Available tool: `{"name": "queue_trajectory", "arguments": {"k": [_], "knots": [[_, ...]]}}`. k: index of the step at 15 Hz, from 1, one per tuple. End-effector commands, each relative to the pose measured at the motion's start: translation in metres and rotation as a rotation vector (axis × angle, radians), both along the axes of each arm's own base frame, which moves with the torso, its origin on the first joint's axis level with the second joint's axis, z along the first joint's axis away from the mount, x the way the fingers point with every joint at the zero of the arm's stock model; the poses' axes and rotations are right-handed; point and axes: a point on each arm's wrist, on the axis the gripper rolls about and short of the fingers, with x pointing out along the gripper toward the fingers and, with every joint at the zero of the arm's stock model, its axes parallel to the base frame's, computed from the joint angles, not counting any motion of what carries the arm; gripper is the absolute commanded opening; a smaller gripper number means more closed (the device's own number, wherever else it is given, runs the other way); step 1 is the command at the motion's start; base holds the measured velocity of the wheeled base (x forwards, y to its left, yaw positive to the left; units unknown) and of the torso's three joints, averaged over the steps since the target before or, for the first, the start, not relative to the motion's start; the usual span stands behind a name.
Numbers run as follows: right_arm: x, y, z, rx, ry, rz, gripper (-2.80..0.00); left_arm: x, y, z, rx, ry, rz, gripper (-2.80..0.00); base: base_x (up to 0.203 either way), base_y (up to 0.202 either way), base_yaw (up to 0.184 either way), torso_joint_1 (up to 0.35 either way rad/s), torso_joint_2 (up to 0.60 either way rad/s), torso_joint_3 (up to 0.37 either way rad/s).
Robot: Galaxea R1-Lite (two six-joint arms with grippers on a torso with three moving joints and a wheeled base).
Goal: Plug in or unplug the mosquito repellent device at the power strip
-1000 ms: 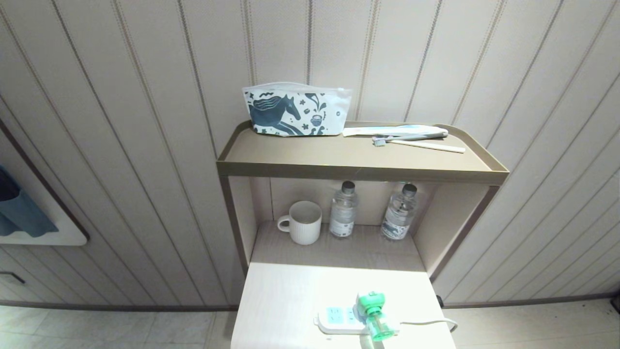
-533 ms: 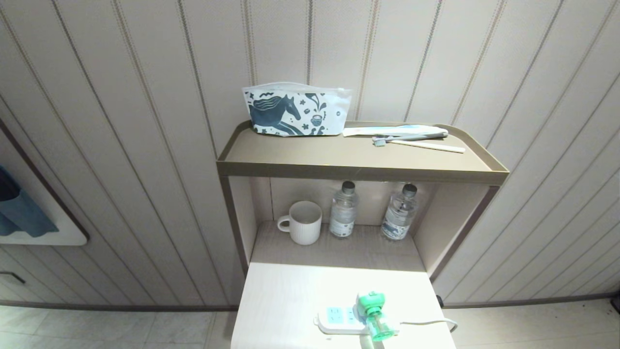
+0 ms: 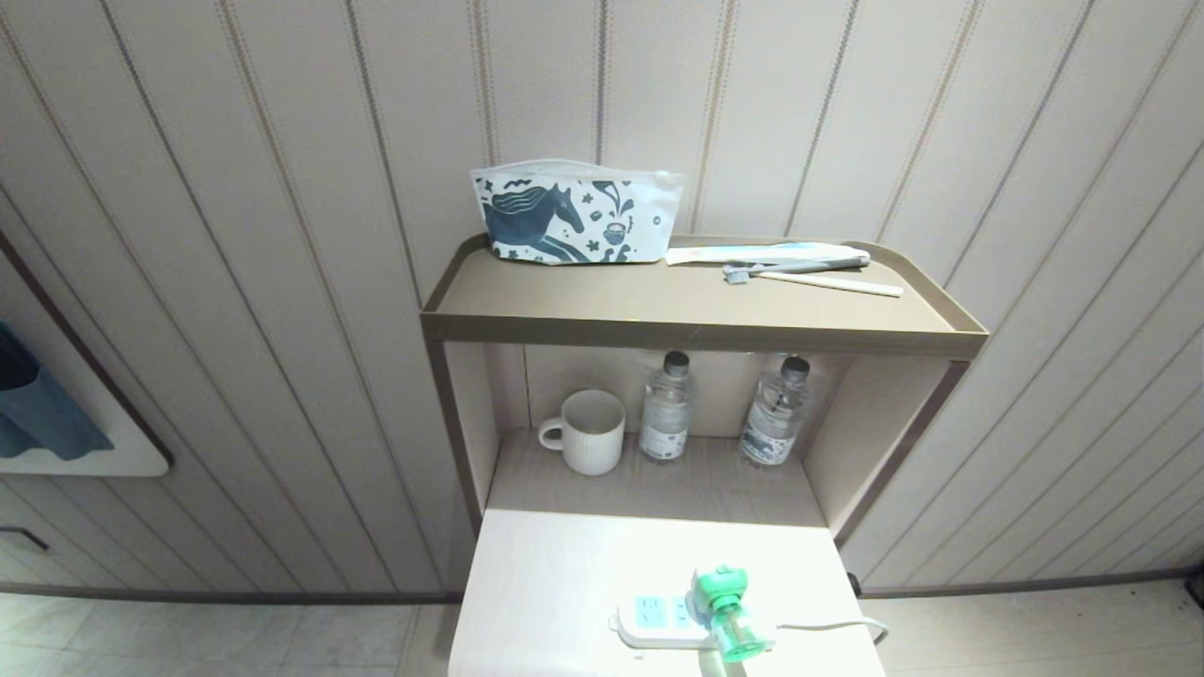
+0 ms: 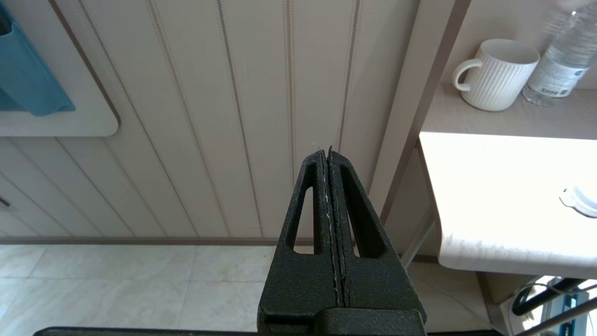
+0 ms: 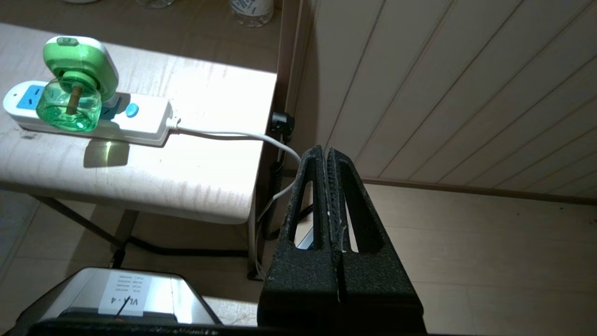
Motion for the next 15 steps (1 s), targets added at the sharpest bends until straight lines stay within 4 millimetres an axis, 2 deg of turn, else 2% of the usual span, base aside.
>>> {"name": "queue_trajectory", "arguments": {"k": [1, 5, 15], "knots": [[-0.004, 0.0, -0.002, 0.006, -0.023, -0.021, -2.8, 0.0, 0.0, 0.0, 0.001, 0.0, 0.0, -2.8, 0.0, 0.0, 0.0, 0.0, 0.0, 0.0], [-0.021, 0.0, -0.01, 0.028, -0.187, 0.024, -2.8, 0.0, 0.0, 0.0, 0.001, 0.0, -0.001, -2.8, 0.0, 0.0, 0.0, 0.0, 0.0, 0.0], [-0.021, 0.0, -0.01, 0.138, -0.188, -0.02, -2.8, 0.0, 0.0, 0.0, 0.001, 0.0, -0.001, -2.8, 0.0, 0.0, 0.0, 0.0, 0.0, 0.0]]}}
